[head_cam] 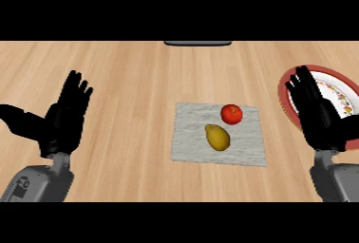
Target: Pick the lemon from the placemat and place it in the plate
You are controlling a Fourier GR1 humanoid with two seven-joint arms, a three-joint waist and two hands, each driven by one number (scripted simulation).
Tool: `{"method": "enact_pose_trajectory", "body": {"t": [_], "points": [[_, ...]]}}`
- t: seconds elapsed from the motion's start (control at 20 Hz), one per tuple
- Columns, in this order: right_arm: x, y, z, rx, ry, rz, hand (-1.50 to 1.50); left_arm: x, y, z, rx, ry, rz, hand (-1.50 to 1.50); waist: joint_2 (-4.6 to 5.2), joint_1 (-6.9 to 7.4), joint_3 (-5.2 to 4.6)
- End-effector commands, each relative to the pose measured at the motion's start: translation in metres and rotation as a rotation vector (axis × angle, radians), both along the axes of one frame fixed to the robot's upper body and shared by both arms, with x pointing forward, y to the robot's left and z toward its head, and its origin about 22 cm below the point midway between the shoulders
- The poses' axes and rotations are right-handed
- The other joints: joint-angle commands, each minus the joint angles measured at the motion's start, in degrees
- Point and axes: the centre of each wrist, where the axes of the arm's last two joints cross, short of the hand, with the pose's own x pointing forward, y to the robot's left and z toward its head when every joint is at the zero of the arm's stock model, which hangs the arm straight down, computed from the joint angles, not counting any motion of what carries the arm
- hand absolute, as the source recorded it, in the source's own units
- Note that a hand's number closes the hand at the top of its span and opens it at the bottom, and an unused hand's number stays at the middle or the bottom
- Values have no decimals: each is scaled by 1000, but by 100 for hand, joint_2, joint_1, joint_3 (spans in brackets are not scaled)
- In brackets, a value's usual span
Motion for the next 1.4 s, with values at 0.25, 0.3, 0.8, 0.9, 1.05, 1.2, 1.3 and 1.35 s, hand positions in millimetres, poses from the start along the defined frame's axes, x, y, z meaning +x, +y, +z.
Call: {"method": "enact_pose_trajectory", "body": {"t": [0.25,0.3,0.8,0.9,1.05,1.2,1.3,1.35], "points": [[6,52,-73,-66,685,512,-150,4,-24,49,323,-309,-374,0,492,976,73],[21,45,-35,-461,546,620,-150,3,-33,45,303,-281,-419,0,367,1122,-11],[74,119,19,-1080,452,1128,-150,6,-31,35,399,-304,-547,0,227,764,25],[90,128,30,-1144,465,1148,-150,2,-22,26,409,-299,-548,0,188,636,22],[106,161,36,-1212,522,1180,-150,0,-11,6,426,-288,-507,0,163,475,18],[125,170,38,-1192,669,1247,-150,6,4,21,436,-286,-490,0,138,392,18],[136,165,46,-1172,731,1300,-150,8,11,25,430,-284,-472,0,120,302,19],[141,178,55,-1198,743,1326,-150,6,11,11,420,-278,-479,0,135,328,15]]}}
